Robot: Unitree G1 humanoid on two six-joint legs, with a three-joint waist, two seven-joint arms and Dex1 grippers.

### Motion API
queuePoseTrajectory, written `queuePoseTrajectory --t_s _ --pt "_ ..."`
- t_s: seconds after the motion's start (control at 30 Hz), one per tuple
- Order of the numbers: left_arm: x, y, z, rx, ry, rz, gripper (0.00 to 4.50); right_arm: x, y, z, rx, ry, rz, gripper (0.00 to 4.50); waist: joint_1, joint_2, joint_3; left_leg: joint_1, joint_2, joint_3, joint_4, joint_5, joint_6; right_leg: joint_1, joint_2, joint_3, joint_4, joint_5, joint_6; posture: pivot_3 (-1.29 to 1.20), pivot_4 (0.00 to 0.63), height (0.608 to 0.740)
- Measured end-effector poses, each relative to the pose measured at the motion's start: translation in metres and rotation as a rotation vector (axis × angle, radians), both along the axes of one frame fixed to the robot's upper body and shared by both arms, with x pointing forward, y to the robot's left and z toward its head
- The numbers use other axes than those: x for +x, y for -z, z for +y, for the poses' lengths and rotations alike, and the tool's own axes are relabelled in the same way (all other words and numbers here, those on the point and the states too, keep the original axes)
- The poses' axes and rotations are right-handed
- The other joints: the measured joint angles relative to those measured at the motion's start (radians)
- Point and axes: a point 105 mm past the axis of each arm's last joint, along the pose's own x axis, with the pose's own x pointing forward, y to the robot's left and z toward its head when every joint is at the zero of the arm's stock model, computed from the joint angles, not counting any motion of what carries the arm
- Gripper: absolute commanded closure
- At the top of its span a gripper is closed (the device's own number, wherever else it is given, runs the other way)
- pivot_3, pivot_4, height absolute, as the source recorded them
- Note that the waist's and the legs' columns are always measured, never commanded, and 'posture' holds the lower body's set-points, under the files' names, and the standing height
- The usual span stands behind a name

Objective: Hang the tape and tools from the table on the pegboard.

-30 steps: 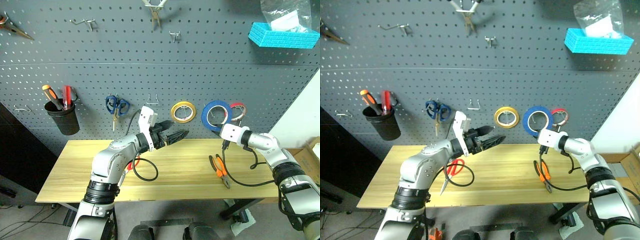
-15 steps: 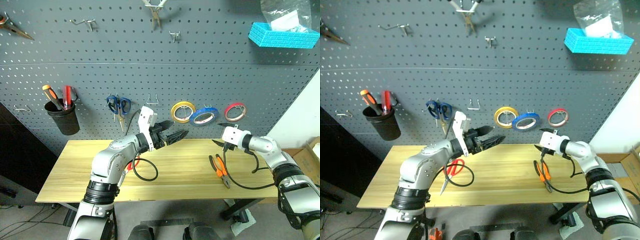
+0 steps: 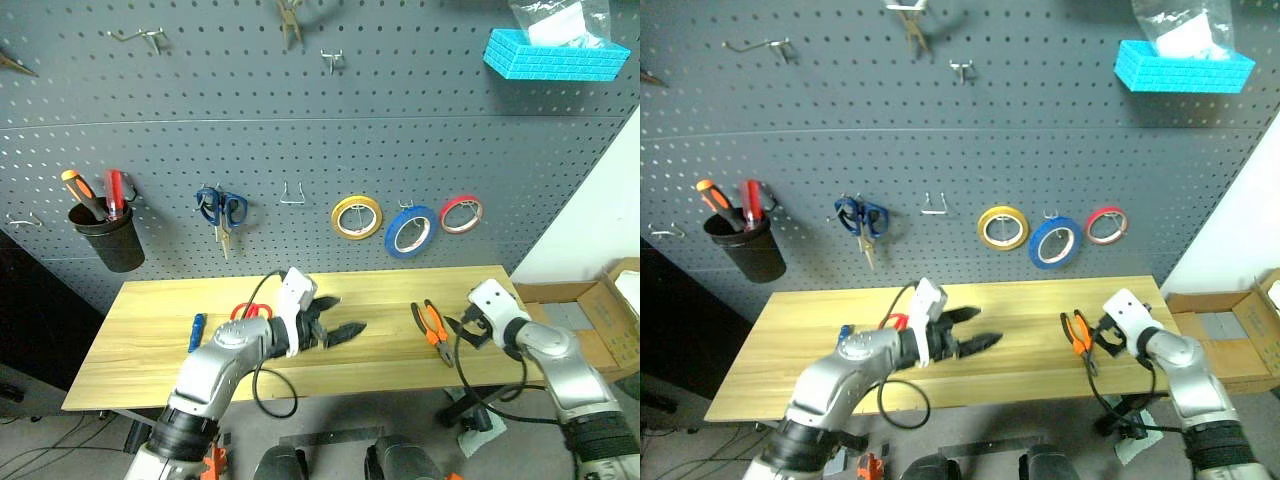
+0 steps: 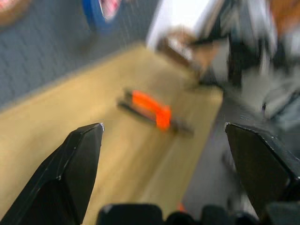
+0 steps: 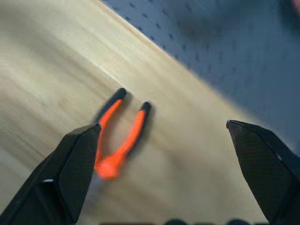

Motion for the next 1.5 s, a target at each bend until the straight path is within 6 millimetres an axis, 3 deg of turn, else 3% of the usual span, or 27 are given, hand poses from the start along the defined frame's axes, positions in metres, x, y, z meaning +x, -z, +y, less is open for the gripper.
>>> queuePoseTrajectory --t_s 0.27,0.53,0.8,1.07,1.3,1.4,1.5 --pt "-0.007 0.009 0.007 0.068 0.021 -0.038 0.03 0.037 -0.029 0.02 0.19 0.214 0.13 0.05 0.023 0.0 0.044 -0.016 0.0 0.003 0.0 -0.002 0.007 -0.012 -0.001 -0.001 -0.006 0.002 0.002 0.07 0.241 0.74" --pt "-0.01 0.001 0.004 0.064 0.03 -0.059 0.03 0.038 -0.001 -0.006 0.182 0.34 0.321 0.05 0.039 0.001 0.062 -0.036 0.0 0.005 0.0 -0.009 0.009 -0.028 -0.002 0.001 -0.014 0.004 0.0 0.1 0.276 0.74" --pt "-0.016 -0.004 0.008 0.06 0.007 -0.038 0.03 0.036 0.011 -0.001 0.226 0.371 0.422 0.05 0.038 0.003 0.103 -0.035 0.0 0.004 0.0 -0.009 0.009 -0.028 -0.002 -0.001 -0.013 0.004 0.001 0.12 0.299 0.74" --pt "-0.019 -0.007 0.009 0.054 0.006 -0.028 0.03 0.035 0.013 0.003 0.233 0.383 0.439 0.05 0.041 -0.001 0.114 -0.036 0.0 0.004 0.0 -0.009 0.008 -0.028 -0.002 -0.001 -0.014 0.002 0.008 0.15 0.308 0.74" --pt "-0.02 -0.007 0.01 0.061 0.005 -0.018 0.03 0.042 0.015 -0.011 0.207 0.418 0.409 0.05 0.041 -0.003 0.117 -0.036 0.0 0.004 0.001 -0.009 0.008 -0.027 -0.003 0.0 -0.015 0.003 0.011 0.14 0.303 0.74" --pt "-0.02 -0.007 0.01 0.058 0.005 -0.019 0.03 0.044 0.014 -0.013 0.207 0.415 0.387 0.56 0.041 -0.003 0.117 -0.036 0.0 0.004 0.001 -0.009 0.008 -0.027 -0.003 0.0 -0.015 0.003 0.012 0.14 0.292 0.74" --pt "-0.019 -0.008 0.009 0.054 0.006 -0.022 0.03 0.045 0.015 -0.016 0.209 0.416 0.37 1.56 0.041 -0.003 0.117 -0.036 0.0 0.004 0.001 -0.009 0.008 -0.027 -0.003 0.0 -0.015 0.003 0.012 0.13 0.283 0.74"
